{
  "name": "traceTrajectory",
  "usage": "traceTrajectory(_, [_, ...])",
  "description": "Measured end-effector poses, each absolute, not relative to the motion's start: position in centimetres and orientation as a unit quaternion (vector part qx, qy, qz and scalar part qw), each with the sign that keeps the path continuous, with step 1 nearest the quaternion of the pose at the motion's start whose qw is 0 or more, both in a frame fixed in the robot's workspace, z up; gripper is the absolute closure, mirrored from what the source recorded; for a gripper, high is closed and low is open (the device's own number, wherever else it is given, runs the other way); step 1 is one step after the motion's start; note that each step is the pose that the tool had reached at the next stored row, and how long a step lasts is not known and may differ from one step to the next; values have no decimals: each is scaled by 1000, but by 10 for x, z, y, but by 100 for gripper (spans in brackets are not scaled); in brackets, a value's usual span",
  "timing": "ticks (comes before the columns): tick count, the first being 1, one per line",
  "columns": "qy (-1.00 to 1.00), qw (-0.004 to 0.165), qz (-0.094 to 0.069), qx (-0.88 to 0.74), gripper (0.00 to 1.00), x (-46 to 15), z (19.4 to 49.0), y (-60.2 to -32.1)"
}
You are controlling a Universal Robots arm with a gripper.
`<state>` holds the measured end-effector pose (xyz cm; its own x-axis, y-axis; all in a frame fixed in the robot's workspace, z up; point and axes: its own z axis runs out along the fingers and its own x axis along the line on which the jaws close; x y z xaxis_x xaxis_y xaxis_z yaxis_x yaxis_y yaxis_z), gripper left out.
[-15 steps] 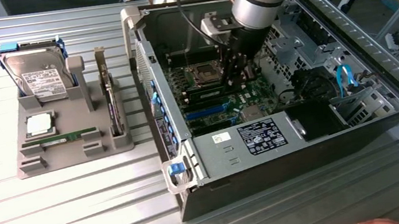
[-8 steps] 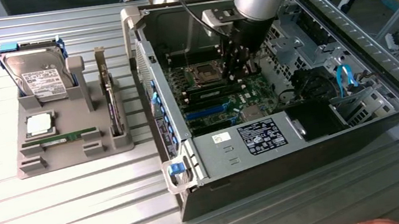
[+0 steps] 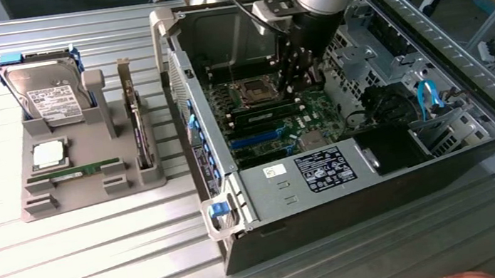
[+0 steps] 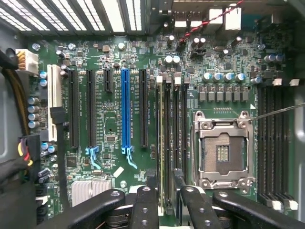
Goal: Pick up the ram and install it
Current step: 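Insert the ram into the slot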
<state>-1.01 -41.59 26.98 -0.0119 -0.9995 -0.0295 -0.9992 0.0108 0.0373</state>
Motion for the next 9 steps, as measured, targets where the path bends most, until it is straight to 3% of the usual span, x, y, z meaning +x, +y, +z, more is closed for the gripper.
traceTrajectory(9, [-711,3,-24,703,74,-10,291,-416])
